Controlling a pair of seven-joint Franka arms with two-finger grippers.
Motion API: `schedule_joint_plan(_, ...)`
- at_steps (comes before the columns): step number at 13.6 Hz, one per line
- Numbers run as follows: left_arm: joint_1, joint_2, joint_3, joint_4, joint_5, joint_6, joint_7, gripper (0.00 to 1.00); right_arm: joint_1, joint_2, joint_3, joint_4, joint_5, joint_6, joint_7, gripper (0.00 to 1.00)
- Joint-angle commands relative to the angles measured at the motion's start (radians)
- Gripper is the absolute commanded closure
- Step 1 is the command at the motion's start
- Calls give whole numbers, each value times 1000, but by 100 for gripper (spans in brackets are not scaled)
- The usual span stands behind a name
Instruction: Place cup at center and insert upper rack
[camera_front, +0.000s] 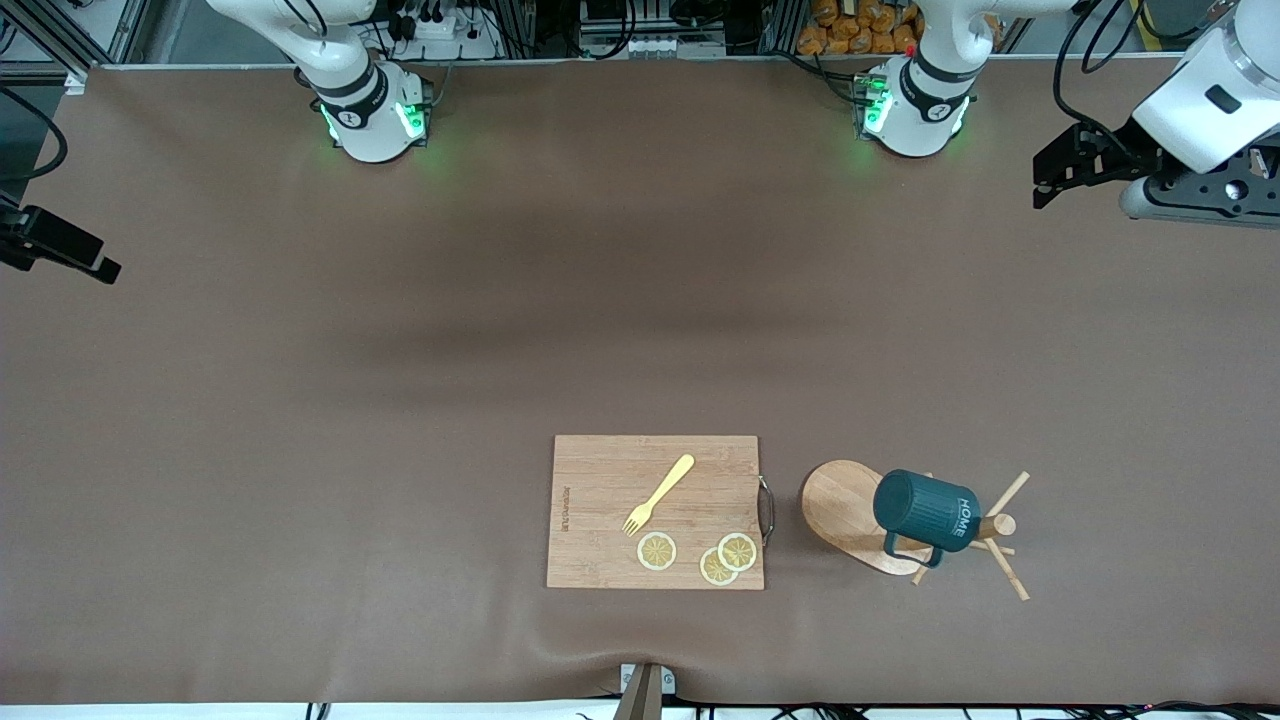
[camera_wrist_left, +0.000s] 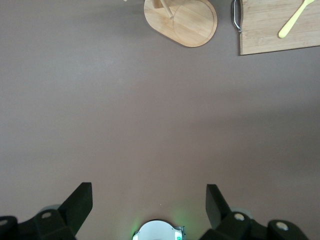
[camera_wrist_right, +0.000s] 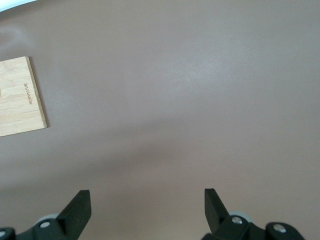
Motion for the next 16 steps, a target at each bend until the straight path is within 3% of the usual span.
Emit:
schedule_joint_plan(1,10,13,-11,36,16,-12,3,0,-3,8,1,23,13,-13,9,0)
schedule_joint_plan(16,22,26,-11,36,11,-12,-30,0,3,4,4,23,-29,-11,9,0)
